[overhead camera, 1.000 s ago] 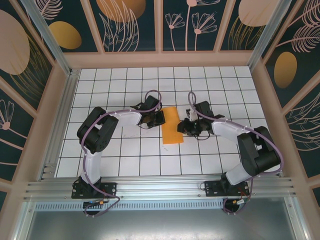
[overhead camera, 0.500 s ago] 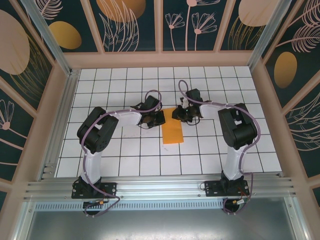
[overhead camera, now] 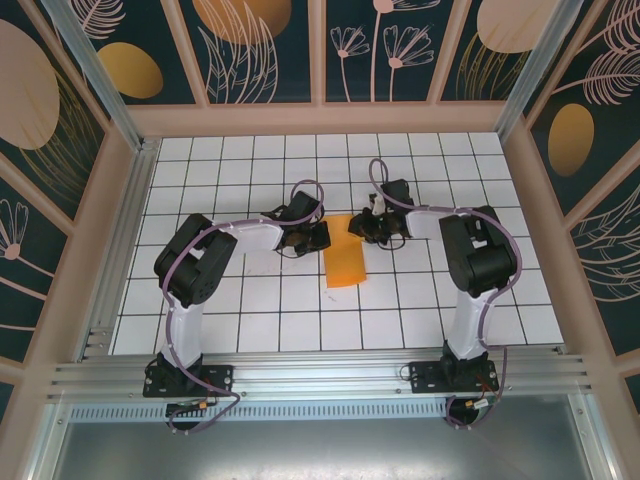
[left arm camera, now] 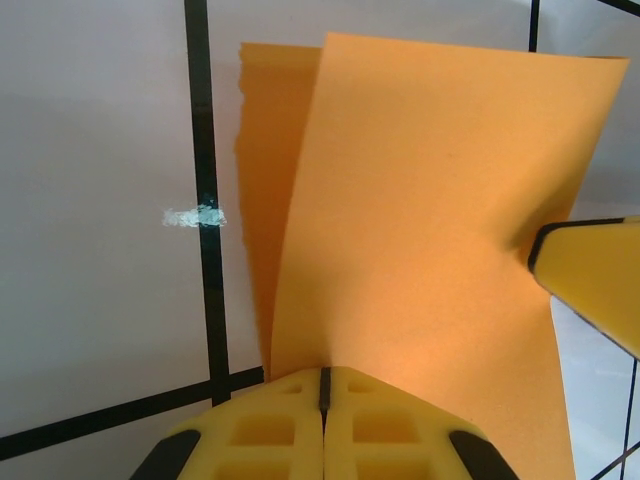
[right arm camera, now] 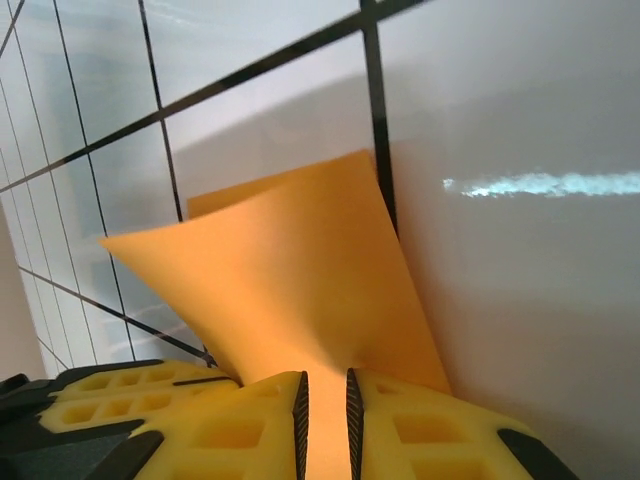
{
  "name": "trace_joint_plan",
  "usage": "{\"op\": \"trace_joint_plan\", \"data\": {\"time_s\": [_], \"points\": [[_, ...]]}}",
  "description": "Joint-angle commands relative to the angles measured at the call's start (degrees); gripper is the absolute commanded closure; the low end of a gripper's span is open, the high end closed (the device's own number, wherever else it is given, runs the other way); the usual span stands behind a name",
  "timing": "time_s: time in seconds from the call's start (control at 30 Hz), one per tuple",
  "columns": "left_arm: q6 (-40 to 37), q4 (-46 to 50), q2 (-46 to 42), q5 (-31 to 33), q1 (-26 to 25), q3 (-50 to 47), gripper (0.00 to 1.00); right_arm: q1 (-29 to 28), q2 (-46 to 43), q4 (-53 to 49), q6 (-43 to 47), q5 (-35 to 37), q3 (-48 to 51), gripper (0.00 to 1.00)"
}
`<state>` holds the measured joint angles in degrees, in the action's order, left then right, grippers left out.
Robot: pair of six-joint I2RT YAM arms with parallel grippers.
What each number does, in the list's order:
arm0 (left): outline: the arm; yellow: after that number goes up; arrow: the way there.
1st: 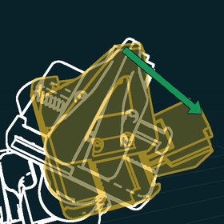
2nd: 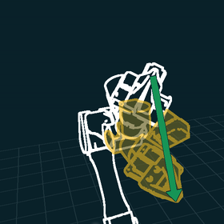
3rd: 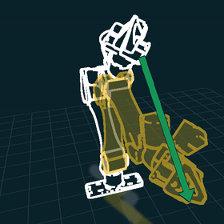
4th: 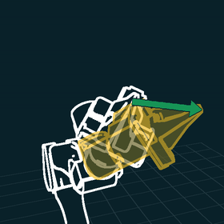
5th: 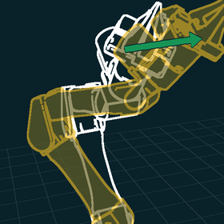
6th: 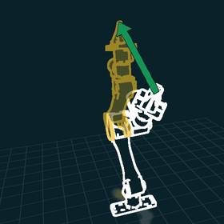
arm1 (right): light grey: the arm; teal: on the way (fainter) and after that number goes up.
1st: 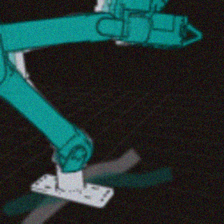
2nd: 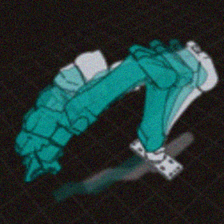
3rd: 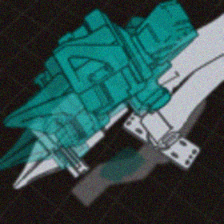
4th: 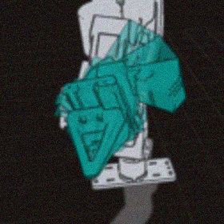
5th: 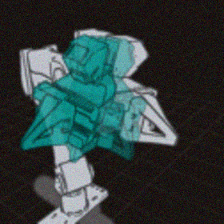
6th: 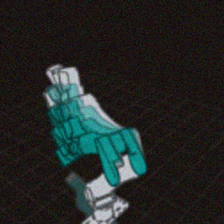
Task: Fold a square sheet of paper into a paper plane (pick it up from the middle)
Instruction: First fold in half a square sheet of paper at the center of the table.
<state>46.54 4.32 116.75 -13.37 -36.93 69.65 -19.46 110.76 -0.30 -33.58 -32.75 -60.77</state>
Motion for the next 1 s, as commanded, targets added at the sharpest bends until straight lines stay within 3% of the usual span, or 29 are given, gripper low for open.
{"op": "trace_joint_plan", "data": {"time_s": [0.0,0.37,0.57,0.7,0.97], "points": [[-1.58,9.24,5.87,6.57,0.32,-3.47,0.93,0.38,0.51,-0.43,-0.17,1.28,-4.14,0.78],[-1.87,9.22,6.21,6.39,0.36,-3.7,0.93,0.55,7.29,-3.68,0.07,7.5,-9.2,0.78],[-1.9,9.24,6.03,6.5,0.36,-4.08,0.93,0.64,4.57,-1.59,-3.08,12.17,-8.54,0.79],[-1.98,9.28,6.03,6.49,0.3,-3.91,0.93,0.14,-0.54,2.84,-2.65,9.42,-6.0,0.78],[-1.72,8.87,6.21,6.25,0.32,-3.73,0.93,-3.51,-5.86,-4.64,0.46,5.37,1.59,0.79]]}}
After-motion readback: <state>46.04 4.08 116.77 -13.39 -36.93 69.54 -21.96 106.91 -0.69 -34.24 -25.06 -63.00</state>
